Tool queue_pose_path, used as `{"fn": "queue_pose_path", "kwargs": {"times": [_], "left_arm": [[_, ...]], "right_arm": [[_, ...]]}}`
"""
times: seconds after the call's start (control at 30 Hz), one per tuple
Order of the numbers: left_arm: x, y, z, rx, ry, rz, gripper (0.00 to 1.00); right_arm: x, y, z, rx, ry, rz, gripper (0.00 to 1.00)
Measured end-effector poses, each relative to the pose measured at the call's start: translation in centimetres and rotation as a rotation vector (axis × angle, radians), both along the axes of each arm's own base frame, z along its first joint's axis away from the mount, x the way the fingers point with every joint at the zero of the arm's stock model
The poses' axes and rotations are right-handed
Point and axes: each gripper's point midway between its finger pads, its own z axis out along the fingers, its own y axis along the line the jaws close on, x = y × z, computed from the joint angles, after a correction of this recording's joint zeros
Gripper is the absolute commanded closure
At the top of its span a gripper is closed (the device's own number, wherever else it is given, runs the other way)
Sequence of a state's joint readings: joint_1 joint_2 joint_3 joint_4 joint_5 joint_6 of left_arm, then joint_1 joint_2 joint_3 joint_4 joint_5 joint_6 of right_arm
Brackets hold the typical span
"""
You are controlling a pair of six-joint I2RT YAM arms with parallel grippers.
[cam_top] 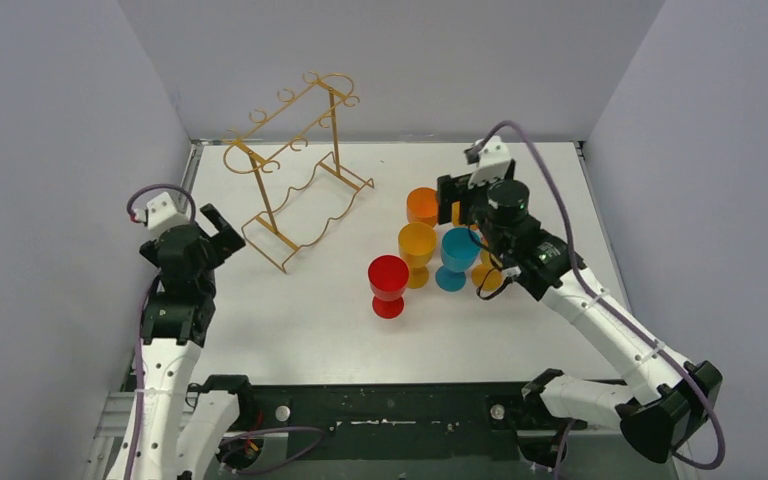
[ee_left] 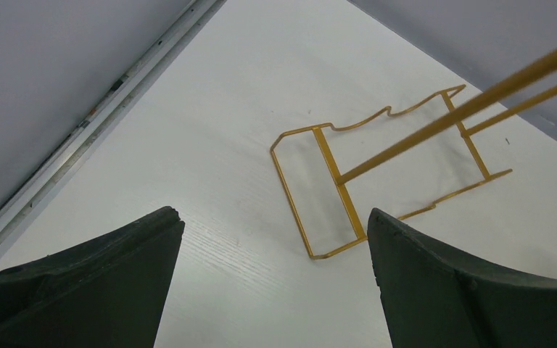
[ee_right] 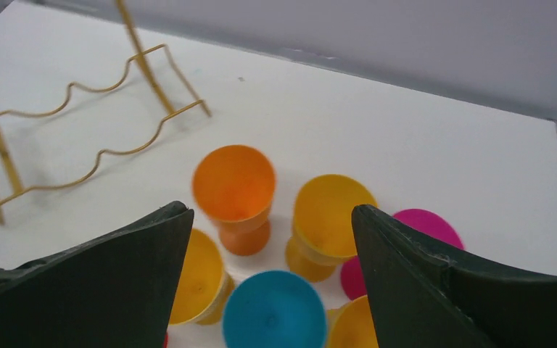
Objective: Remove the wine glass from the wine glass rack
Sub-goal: Reset both arms
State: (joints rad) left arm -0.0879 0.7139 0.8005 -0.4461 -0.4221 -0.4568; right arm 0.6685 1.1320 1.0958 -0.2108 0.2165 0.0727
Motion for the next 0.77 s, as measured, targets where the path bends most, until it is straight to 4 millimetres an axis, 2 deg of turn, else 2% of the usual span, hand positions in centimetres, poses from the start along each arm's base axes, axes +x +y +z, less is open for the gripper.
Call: {"fn": "queue_pose_path", "kwargs": {"times": [0.1,0.2,0.3,0.37,0.5,0.57,0.67,0.77], "left_arm": [[1.0,1.9,-0.1,-0.043,0.025,0.051,0.03],[2.4,2.7,0.2,-0.071,0.043,0.060,0.03],[3.9,3.1,1.7,-0.072,0.044,0.038,0.03],[5.5,3.4,3.8,-0.051,0.033,0.017,0.03],[8.2,3.9,8.0,0.010,0.011,-0.016,0.03],[8.7,4.2,9.3,0.034,0.002,-0.021,0.03],[8.7,4.3,10.3,0.058,-0.006,-0.031,0.02],[8.2,4.1,10.2,0.071,0.011,-0.050,0.03]], "right_arm": [[3.1,-5.4,0.8,0.050,0.019,-0.167,0.01],[5.6,-10.3,1.2,0.096,0.055,-0.301,0.00],[7.5,-14.7,1.5,0.127,0.098,-0.409,0.00],[8.4,-16.6,1.9,0.130,0.122,-0.460,0.00],[9.9,-16.8,3.8,0.108,0.143,-0.463,0.00],[10.4,-16.8,4.7,0.113,0.138,-0.475,0.00],[10.3,-17.2,5.1,0.128,0.136,-0.511,0.00],[9.6,-17.5,4.1,0.140,0.151,-0.535,0.00]]}}
